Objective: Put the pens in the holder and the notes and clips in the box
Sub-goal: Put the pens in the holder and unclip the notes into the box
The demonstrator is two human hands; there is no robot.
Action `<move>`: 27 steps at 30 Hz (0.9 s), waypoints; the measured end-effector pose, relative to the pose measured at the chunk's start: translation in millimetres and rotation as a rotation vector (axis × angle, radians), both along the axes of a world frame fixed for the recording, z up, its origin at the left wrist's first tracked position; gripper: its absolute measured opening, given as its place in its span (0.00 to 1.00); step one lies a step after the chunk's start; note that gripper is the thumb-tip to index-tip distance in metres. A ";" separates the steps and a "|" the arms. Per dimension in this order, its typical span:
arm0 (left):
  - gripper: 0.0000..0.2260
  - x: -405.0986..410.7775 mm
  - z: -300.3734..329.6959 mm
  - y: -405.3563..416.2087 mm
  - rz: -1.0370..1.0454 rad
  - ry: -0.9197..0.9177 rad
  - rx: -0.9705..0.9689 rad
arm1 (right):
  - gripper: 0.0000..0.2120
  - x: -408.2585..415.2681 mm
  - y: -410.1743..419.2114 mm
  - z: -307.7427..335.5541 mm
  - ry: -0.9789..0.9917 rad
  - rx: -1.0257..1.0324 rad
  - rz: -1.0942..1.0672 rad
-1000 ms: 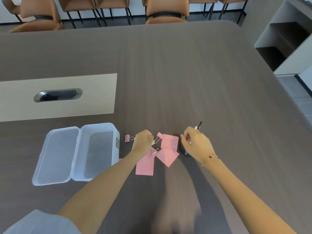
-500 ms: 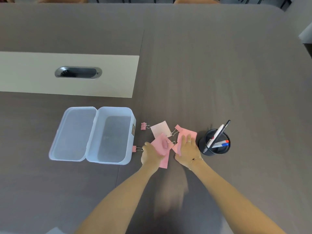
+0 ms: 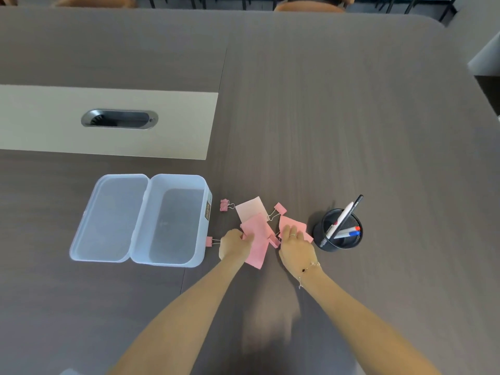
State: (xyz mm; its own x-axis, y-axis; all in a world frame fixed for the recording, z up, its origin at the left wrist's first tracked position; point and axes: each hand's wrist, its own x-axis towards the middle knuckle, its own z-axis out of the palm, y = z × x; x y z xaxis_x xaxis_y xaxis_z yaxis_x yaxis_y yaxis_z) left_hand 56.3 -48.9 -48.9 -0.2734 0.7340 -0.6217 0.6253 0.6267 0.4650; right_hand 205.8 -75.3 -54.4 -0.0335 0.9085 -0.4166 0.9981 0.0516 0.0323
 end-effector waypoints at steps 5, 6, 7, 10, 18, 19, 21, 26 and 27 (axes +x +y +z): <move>0.09 -9.5 13.3 10.9 0.054 -0.064 0.121 | 0.21 4.3 11.4 22.1 0.010 0.149 -0.015; 0.11 -11.1 16.2 14.5 0.066 -0.079 0.142 | 0.21 5.3 13.3 33.8 0.013 0.163 -0.028; 0.13 -12.4 18.8 18.8 0.071 -0.097 0.141 | 0.20 6.6 15.5 44.8 0.006 0.161 -0.058; 0.23 -10.5 22.8 32.2 0.129 -0.148 0.141 | 0.15 8.2 29.8 62.1 0.203 0.121 -0.229; 0.37 20.7 10.7 48.7 0.254 -0.009 0.057 | 0.11 12.3 45.4 61.2 0.851 0.102 -0.548; 0.35 22.8 8.3 50.3 0.271 -0.010 0.058 | 0.11 13.2 46.1 58.7 0.876 0.090 -0.556; 0.31 22.1 5.9 55.0 0.303 -0.020 0.022 | 0.11 14.1 46.5 51.5 0.940 0.065 -0.599; 0.14 19.2 23.0 60.4 0.007 -0.060 -0.073 | 0.13 7.7 53.4 32.0 1.093 0.050 -0.753; 0.13 17.1 27.0 59.9 -0.013 -0.140 -0.059 | 0.11 5.8 55.0 29.6 1.147 0.036 -0.781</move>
State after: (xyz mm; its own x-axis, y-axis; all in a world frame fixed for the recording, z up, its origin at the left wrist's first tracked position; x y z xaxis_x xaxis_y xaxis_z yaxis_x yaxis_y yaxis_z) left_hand 73.4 11.0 -21.9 -0.1714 0.6979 -0.6954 0.5650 0.6478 0.5110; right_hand 211.6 -20.3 -24.7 0.1793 0.8596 -0.4784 0.2370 -0.5097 -0.8270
